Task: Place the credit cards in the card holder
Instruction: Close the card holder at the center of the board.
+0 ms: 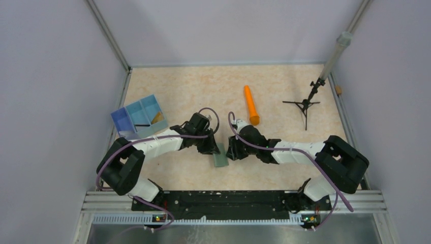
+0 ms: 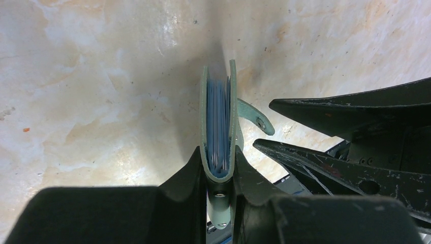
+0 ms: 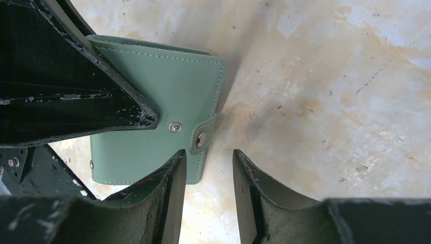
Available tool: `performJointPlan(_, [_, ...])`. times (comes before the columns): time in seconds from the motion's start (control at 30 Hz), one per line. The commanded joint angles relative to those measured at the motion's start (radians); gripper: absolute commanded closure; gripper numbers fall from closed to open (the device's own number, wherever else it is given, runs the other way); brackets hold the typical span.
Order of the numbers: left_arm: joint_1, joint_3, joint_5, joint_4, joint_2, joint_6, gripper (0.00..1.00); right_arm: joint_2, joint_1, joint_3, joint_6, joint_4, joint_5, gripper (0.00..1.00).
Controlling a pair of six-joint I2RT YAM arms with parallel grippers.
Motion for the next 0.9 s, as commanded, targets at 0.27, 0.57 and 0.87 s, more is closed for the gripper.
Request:
performJointPlan(0.27, [0.004, 0.005, -0.052, -0.064, 0.016, 0.047, 1.0, 0.001, -0.01, 0.059, 0.004, 0.054, 0.009, 0.7])
performJointPlan(0.57, [0.004, 0.001, -0.05, -0.064, 0.015, 0.043, 1.0, 0.021, -0.015, 0.076, 0.005, 0.059, 0.002, 0.74])
performJointPlan(0.87, [0.005, -0.001, -0.05, -0.063, 0.015, 0.042, 1.0, 0.019, -0.018, 0.073, 0.005, 0.051, 0.002, 0.93])
